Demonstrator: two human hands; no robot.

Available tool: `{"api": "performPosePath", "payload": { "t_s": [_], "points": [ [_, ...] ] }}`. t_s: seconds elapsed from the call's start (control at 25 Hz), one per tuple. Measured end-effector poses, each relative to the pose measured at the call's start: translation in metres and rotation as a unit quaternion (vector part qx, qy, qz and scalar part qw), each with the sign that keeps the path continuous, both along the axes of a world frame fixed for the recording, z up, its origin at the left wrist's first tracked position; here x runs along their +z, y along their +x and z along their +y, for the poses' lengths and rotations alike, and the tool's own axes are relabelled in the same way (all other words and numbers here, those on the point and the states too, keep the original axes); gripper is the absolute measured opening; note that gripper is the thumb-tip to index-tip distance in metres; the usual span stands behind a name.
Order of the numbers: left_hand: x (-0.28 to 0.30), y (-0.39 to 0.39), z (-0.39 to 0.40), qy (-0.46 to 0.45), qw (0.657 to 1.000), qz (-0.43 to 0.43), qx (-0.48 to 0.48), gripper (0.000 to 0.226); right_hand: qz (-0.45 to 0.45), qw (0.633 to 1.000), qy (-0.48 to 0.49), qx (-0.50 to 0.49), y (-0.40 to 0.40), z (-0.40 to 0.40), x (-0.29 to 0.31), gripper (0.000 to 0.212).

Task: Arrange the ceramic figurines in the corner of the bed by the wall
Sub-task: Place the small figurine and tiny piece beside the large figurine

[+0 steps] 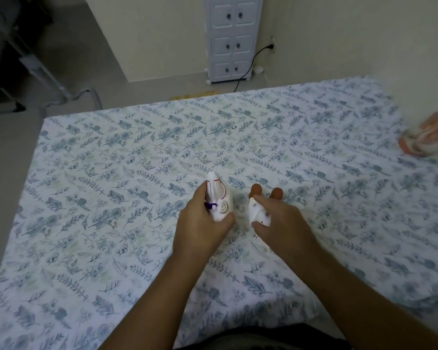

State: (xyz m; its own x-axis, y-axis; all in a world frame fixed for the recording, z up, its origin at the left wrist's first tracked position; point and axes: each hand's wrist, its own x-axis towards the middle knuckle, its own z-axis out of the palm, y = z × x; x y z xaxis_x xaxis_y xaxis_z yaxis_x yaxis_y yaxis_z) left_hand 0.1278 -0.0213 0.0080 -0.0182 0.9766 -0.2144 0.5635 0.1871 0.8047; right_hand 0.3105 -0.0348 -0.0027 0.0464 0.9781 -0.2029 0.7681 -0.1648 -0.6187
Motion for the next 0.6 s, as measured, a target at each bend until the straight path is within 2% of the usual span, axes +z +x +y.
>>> {"api": "performPosePath", "payload": {
  "t_s": [0.28,0.4,0.6],
  "points": [
    [0.047,0.1,0.047,0.068,0.986,-0.055,-0.141,0.068,-0.005,0.987,0.054,-0.151,0.094,0.003,0.042,0.06],
    [0.047,0.166,0.063,0.058,0.974,-0.08,-0.206,0.074,-0.012,0.974,0.062,-0.219,0.148,-0.005,0.042,0.059],
    [0.029,0.274,0.079,0.056,0.95,-0.057,-0.302,0.075,-0.02,0.948,0.043,-0.315,0.24,-0.017,0.025,0.054]
  ]
}}
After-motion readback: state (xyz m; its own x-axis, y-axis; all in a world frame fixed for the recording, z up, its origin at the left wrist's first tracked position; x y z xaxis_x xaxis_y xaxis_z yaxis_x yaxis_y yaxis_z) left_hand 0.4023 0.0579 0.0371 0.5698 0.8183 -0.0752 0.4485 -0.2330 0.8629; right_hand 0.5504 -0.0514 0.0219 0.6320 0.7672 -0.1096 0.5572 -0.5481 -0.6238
